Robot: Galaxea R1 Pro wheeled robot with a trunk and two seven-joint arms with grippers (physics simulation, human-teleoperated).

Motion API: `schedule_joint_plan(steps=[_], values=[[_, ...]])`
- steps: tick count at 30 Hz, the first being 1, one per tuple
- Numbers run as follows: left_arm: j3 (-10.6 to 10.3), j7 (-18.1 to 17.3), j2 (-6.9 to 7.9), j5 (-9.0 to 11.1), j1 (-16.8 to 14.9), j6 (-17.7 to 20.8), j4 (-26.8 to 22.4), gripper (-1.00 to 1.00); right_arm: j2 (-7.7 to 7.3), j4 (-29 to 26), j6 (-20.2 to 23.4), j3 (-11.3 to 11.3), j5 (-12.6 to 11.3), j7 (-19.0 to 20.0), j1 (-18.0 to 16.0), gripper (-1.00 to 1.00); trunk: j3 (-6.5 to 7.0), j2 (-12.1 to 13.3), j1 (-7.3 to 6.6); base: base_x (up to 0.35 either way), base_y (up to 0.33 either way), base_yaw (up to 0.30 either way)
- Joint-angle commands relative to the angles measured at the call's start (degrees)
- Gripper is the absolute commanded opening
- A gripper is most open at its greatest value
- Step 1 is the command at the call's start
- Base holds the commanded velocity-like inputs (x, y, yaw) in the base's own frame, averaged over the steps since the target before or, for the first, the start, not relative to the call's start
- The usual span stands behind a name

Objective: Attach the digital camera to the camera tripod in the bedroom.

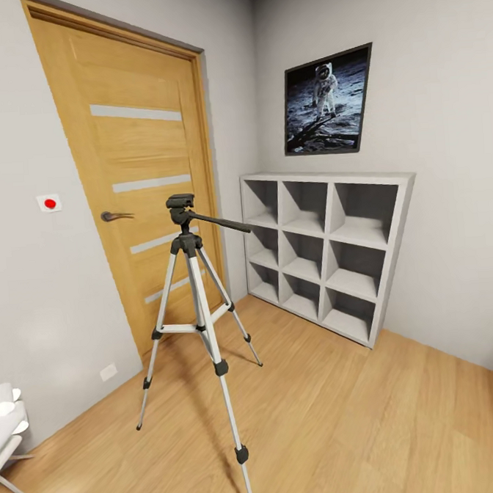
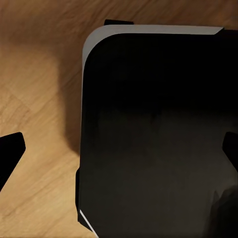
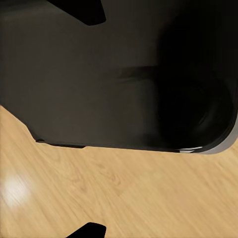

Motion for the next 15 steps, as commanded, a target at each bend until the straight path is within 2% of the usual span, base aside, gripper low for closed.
schedule_joint_plan(steps=[1, 12, 14, 15], values=[[0.0, 0.0, -0.02, 0.5, 0.0, -0.1, 0.0, 1.00, 0.00, 0.0, -0.1, 0.0, 0.1, -0.1, 0.0, 1.00, -0.05, 0.0, 0.00, 0.000, 0.000, 0.000], [0.6, 0.1, -0.12, 1.2, 0.0, -0.1, 0.2, 1.00, 0.00, 0.0, -0.1, 0.0, 0.0, -0.1, 0.0, 1.00, -0.05, 0.0, 0.00, 0.000, 0.000, 0.000], [0.8, 0.0, -0.11, 1.7, 0.0, -0.1, 0.2, 1.00, 0.00, 0.0, -0.1, 0.0, 0.0, -0.1, 0.0, 1.00, -0.05, 0.0, 0.00, 0.000, 0.000, 0.000], [1.2, 0.0, -0.10, 2.7, 0.0, -0.1, 0.2, 1.00, 0.00, 0.0, -0.1, 0.0, 0.0, -0.1, 0.0, 1.00, -0.05, 0.0, 0.00, 0.000, 0.000, 0.000]])
